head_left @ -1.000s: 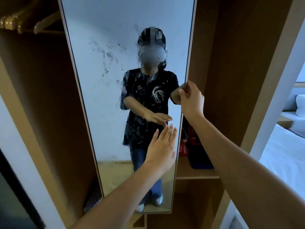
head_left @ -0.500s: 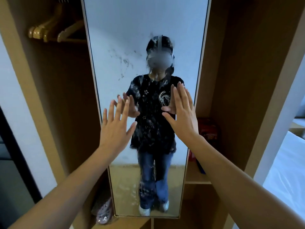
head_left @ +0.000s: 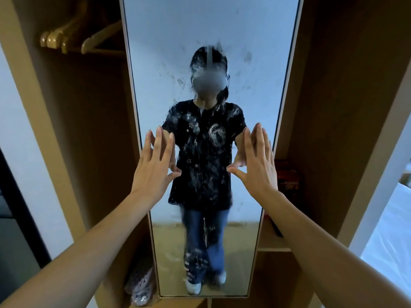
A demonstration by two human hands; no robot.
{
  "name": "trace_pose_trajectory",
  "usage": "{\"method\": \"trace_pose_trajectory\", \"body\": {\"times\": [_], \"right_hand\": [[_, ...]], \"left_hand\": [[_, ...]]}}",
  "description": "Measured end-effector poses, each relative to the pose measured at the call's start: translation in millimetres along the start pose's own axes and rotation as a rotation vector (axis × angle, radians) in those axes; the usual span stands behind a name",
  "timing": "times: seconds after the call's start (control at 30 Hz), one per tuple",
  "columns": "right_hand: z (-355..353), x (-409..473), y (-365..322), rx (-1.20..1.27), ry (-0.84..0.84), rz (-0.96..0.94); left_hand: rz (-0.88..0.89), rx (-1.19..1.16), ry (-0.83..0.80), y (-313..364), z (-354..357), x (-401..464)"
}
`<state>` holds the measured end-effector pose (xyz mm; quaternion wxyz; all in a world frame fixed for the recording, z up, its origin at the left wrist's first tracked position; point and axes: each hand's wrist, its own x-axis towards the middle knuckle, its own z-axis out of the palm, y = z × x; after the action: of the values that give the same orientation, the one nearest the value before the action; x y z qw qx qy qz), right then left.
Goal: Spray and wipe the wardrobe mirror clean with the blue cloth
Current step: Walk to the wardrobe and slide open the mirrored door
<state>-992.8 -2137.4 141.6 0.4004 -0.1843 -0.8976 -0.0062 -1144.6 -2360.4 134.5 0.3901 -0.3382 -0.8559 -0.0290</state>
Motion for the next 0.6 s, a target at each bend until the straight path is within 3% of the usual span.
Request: {"method": "trace_pose_trajectory", "body": {"times": [0.6], "right_hand": [[30.2,31.5,5.4,-0.013,-0.024,0.04]], "left_hand": [[-0.002,-0.036,-0.008,-0.2,34.6,33.0]]}}
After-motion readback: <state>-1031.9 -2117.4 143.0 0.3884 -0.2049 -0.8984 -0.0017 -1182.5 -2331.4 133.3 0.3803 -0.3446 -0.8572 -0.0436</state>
